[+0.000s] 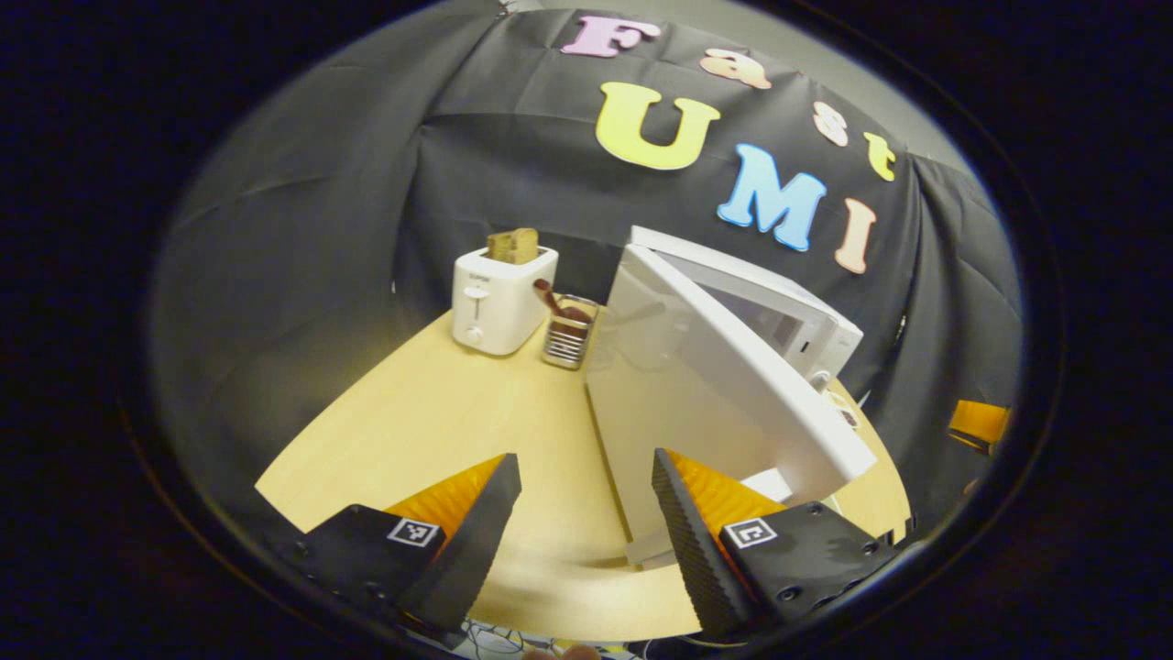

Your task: Open the microwave oven with the left hand, put the food in, and close the microwave oven.

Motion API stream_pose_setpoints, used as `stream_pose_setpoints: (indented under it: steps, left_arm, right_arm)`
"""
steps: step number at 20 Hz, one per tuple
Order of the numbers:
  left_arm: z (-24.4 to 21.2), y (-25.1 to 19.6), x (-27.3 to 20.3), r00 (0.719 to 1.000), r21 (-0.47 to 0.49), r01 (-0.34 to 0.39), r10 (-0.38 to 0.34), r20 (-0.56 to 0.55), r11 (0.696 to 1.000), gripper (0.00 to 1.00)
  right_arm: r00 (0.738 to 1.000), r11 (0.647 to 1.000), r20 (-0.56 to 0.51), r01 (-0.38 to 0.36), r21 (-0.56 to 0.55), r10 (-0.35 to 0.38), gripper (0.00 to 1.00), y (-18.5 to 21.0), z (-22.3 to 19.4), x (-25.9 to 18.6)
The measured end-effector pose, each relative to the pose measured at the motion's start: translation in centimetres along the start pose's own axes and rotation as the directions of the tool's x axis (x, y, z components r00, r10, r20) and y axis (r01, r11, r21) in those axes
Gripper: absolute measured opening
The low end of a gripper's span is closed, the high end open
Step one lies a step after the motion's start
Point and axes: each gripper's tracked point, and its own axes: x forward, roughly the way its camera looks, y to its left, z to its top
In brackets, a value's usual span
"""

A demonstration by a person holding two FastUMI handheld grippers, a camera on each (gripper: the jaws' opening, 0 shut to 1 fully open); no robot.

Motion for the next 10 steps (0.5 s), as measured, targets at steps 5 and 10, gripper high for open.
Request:
stream_pose_setpoints:
  steps: [5, 10]
  left_arm:
    - [1.7, -7.9, 5.3, 0.991, 0.071, 0.135, -0.135, -0.001, 0.988, 0.97]
    - [3.7, -12.8, 10.5, 0.982, 0.11, 0.187, -0.187, -0.007, 0.976, 0.93]
  right_arm:
    - [0.999, 0.999, 0.008, 0.048, 0.003, -0.048, 0.98, -2.5, 1.6, -1.3]
    - [0.997, 0.997, -0.01, 0.079, 0.009, -0.078, 0.98, -5.7, 2.7, -0.2]
